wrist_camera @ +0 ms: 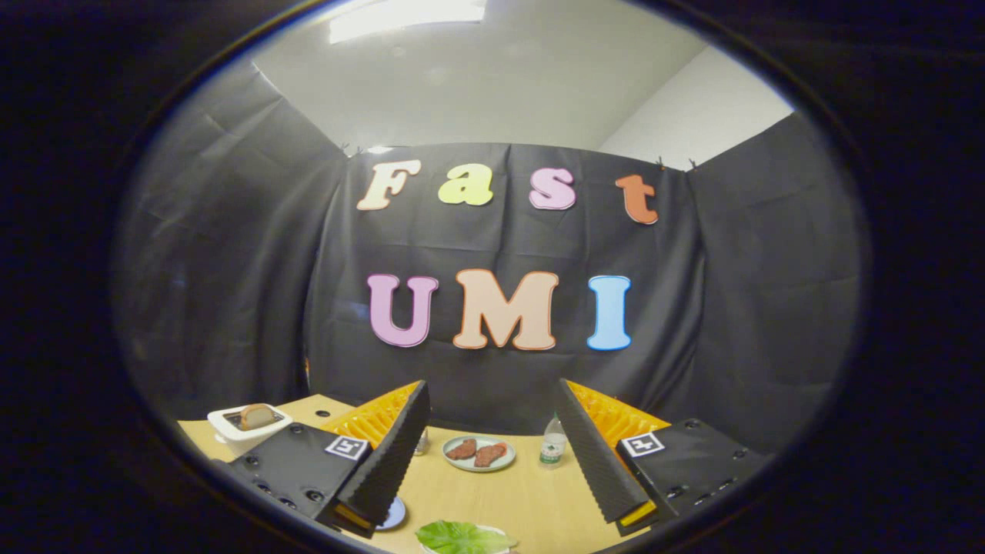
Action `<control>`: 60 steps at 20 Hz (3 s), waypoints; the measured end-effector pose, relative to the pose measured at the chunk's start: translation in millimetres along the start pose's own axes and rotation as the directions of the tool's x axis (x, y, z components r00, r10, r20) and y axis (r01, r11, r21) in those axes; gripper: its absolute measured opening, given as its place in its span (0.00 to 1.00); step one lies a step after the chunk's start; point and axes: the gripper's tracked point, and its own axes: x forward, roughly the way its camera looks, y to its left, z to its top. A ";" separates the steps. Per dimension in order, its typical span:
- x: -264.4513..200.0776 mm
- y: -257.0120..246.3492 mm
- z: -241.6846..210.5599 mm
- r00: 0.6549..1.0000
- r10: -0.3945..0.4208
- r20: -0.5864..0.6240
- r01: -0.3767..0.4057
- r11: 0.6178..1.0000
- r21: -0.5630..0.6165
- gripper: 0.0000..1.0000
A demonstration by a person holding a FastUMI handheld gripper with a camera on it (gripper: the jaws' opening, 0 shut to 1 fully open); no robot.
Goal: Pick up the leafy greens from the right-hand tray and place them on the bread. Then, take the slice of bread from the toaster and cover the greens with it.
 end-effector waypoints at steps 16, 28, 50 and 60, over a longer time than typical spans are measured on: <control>24.8 6.4 -108.3 0.929 0.242 -0.281 -0.294 0.942 -0.160 1.00; 28.5 38.9 -166.5 0.809 0.415 -0.417 -0.532 0.818 -0.218 0.98; 12.2 53.3 -334.8 0.495 0.471 -0.730 -0.748 0.658 -0.084 0.99; -1.1 49.0 -402.2 0.354 0.428 -0.832 -0.747 0.665 0.025 0.99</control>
